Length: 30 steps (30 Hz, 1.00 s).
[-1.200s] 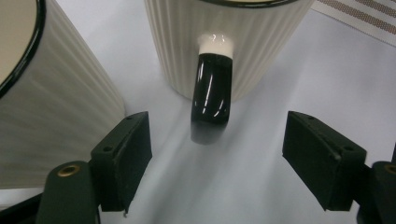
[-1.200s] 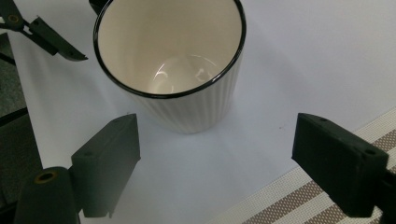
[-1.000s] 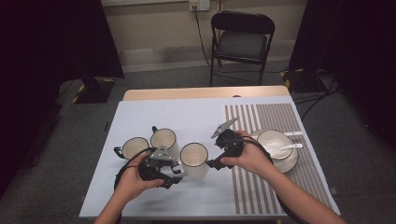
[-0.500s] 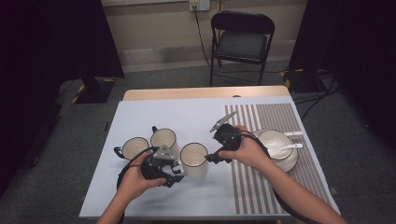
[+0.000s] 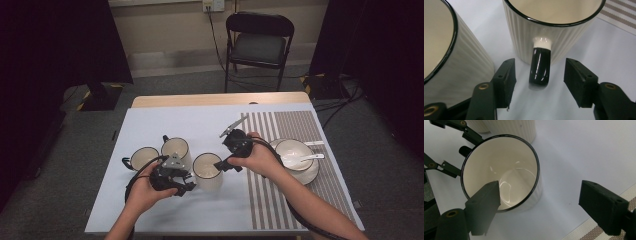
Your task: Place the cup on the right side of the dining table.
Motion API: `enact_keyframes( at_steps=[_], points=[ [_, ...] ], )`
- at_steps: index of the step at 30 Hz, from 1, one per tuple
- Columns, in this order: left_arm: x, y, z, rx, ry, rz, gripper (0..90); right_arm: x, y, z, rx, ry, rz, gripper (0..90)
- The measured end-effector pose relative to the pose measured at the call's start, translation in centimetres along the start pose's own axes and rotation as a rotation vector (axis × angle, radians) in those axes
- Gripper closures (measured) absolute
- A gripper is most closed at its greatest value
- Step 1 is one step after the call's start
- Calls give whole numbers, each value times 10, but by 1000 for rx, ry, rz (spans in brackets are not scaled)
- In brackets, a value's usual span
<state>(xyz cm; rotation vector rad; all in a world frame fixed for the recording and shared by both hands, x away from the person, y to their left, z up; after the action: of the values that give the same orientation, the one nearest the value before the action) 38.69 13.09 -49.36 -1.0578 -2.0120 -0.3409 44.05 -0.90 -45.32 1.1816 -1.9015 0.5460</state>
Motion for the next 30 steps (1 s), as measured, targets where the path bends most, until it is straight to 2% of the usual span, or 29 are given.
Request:
enact_keyframes(
  at_steps=[2,4,7,9,15,18,21,23,30],
  points=[
    [1,1,0,-7,3,-9,489,-2,1,-2,-21,4,-3,197],
    [2,1,-1,6,-11,-9,517,-3,1,-4,-36,14,-2,230],
    [3,5,1,11,-3,-32,561,-4,-1,-4,-62,36,12,278],
    [4,4,2,14,-2,-30,586,-5,-2,-5,-87,36,17,308],
    [5,4,1,13,-8,-38,667,-9,-1,-4,-119,45,18,455],
    [5,3,-2,17,-21,-32,693,-11,-1,-2,-123,60,33,508],
    [6,3,-2,14,-19,-44,716,-12,0,0,-146,63,14,570],
    [6,1,-3,10,-22,-37,741,-12,1,0,-165,57,2,612],
    [6,1,-3,25,0,-63,754,-14,4,-2,-152,69,9,686]
  ],
)
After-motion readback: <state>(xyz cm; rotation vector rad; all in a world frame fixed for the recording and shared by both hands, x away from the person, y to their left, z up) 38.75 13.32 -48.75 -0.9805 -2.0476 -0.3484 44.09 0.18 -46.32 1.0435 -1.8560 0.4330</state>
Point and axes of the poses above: each handheld gripper's, and its own axes: x roughly backward along the jaws, z roughly out of its underside, y roughly to its left, the point moved 10 cm from there along -x, roughly forward along the jaws, and after that the axes turned 8 degrees about x, right-handed, at the moved point
